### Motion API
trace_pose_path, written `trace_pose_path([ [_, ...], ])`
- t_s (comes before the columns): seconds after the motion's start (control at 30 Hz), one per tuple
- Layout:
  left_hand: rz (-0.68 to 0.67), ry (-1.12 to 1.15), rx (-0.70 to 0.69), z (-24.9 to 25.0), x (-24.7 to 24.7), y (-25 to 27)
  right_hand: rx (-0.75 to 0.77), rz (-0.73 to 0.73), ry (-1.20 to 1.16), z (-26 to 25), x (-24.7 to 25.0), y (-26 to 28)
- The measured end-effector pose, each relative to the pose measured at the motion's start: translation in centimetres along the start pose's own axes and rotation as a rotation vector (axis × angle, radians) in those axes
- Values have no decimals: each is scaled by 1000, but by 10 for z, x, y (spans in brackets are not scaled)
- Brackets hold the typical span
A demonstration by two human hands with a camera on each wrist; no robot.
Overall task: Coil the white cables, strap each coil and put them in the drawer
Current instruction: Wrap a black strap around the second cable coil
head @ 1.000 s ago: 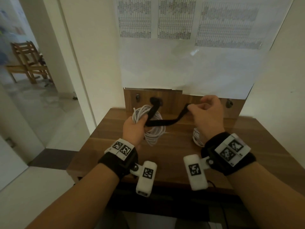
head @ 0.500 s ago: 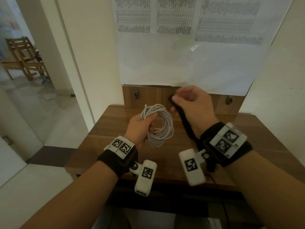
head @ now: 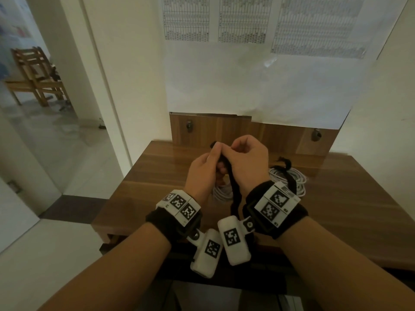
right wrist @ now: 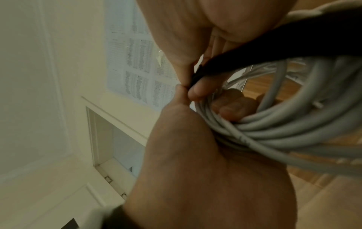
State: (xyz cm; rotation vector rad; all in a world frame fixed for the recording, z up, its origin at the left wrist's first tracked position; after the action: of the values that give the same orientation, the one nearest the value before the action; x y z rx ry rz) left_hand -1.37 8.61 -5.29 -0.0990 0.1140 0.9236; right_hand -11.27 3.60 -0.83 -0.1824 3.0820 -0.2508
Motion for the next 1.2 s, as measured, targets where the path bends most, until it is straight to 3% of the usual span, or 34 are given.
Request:
trace_pose_path([
  [0.13,7,85,126,-2,7,-7,-76,-137,-109,-4,3,9],
  [0.23,66,38,82,9,16,-18,-80,-222,-122,0,12,16],
  [0.37,163,29,90,26,24,-31,-158,-247,-123,13,20,16],
  [0.57,161,90,173,43,11,-31,-212,-216,-60,25,20,9],
  [0.77,240,178,186,67,17,-35,-315,-533,9,49,26,23],
  [0.9,131,205,269,79,12,-20,-197,-498,177,59,26,9],
  [1.03,-87,223,373,71,2,1,-63,-532,263,42,26,-16],
  [1.1,-196,213,418,65,2,5,-107,-590,183,39,30,-23],
  [1.2,-339,142,426,59,6,11,-303,-611,-61,40,40,-34],
])
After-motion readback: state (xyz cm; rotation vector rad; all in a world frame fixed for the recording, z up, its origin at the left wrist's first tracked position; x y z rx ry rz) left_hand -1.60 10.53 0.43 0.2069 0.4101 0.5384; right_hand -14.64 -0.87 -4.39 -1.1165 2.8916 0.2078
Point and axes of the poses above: each hand's wrist, its own y-axis away from the middle knuckle, its own x-axis out of the back of the hand, z = x × y, the point moved 4 cm from there along -y, towards the middle knuckle, and after that the axes turned 15 degrees about z, right-handed, at the moved point
